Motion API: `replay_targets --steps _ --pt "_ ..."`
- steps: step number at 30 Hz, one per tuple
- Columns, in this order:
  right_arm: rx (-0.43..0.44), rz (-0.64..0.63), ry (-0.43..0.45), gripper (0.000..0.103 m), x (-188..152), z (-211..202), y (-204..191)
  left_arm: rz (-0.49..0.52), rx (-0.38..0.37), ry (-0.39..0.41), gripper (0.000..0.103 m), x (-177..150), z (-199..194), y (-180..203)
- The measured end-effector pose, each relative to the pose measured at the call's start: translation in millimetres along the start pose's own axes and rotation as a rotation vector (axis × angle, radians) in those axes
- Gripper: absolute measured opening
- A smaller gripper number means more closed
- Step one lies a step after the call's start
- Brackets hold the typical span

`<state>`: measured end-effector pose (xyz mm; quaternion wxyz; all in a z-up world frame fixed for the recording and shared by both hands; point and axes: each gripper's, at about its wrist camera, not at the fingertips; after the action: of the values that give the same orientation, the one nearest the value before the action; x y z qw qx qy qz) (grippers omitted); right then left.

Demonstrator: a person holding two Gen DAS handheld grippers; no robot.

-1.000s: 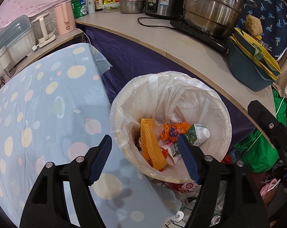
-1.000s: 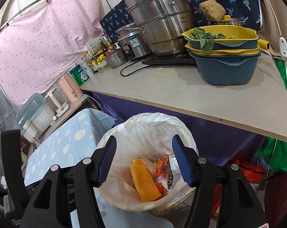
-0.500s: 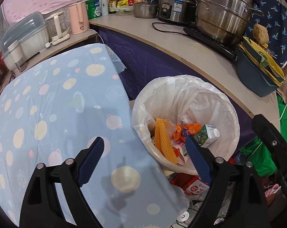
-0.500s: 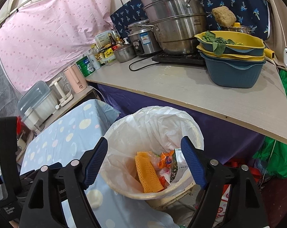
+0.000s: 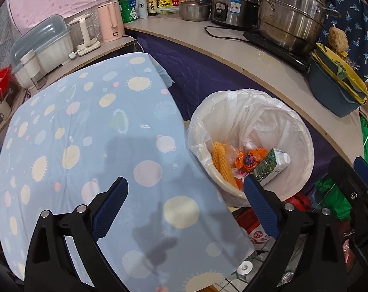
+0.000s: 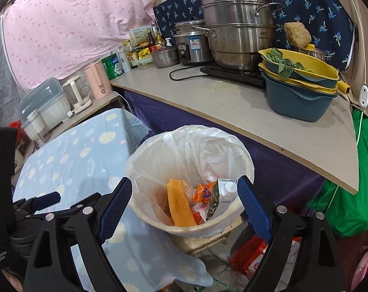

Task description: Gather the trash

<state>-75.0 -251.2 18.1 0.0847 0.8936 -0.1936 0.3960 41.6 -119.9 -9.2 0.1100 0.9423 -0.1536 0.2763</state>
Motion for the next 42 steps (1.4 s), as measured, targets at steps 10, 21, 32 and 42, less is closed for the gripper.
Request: replay_targets --steps 10,21,32,42 --pt "-0.009 -0.028 -0.069 0.085 2 5 -10 0.024 0.027 -0.002 0.092 11 -2 -8" --pt "-0.046 -0.012 -0.115 0.085 2 9 -13 0.1 0.028 -0.002 0.092 13 -2 -4" --pt "-0.069 -0.004 -0.121 0.085 0 4 -14 0.133 0.026 -0.005 0.092 6 -6 2" --pt "-0.083 0.009 -0.133 0.085 -4 2 -13 0.143 0.026 0.008 0.092 5 -8 5"
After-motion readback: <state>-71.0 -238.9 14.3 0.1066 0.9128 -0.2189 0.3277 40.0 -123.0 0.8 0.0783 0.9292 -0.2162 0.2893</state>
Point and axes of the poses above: each gripper's, at about its wrist camera, not at the fingertips, and z roughly the way its jaws point, y to its right, x to its top, and after that the axes turned 12 degrees about -z, right-handed
